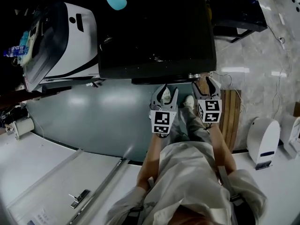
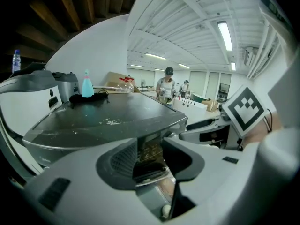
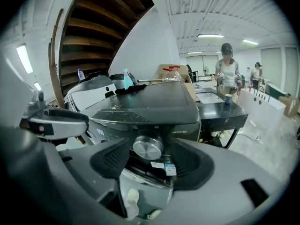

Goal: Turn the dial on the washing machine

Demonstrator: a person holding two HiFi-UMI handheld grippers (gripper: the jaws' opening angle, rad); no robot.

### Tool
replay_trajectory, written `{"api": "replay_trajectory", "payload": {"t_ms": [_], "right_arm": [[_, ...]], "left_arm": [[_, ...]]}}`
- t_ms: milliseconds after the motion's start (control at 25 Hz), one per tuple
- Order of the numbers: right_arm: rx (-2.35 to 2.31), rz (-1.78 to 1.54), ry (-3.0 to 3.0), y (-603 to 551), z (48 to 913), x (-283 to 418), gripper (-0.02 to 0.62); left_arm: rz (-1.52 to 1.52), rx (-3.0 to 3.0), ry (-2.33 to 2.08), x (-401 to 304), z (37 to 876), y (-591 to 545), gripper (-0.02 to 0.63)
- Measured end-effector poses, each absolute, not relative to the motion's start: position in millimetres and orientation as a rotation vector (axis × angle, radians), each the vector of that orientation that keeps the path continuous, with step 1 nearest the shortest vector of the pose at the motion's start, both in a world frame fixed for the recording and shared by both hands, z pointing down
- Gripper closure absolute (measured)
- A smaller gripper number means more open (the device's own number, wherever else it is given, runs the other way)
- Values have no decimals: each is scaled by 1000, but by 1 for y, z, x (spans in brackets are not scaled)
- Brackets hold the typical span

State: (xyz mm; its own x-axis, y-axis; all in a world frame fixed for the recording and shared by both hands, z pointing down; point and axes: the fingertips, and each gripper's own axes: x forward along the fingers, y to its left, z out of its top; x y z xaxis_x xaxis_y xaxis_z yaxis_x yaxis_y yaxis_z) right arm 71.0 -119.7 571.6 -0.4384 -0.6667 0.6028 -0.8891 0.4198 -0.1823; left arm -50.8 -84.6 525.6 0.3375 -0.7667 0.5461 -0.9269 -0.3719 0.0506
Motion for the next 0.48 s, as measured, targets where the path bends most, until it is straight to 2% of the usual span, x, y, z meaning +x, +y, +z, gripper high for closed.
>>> {"api": "replay_trajectory", "payload": {"t_ms": [480], "right_arm": [[1358, 630, -2227, -124, 597, 57, 302]], "left_arm": [[598, 2286, -1445, -40, 556, -90, 443]]}}
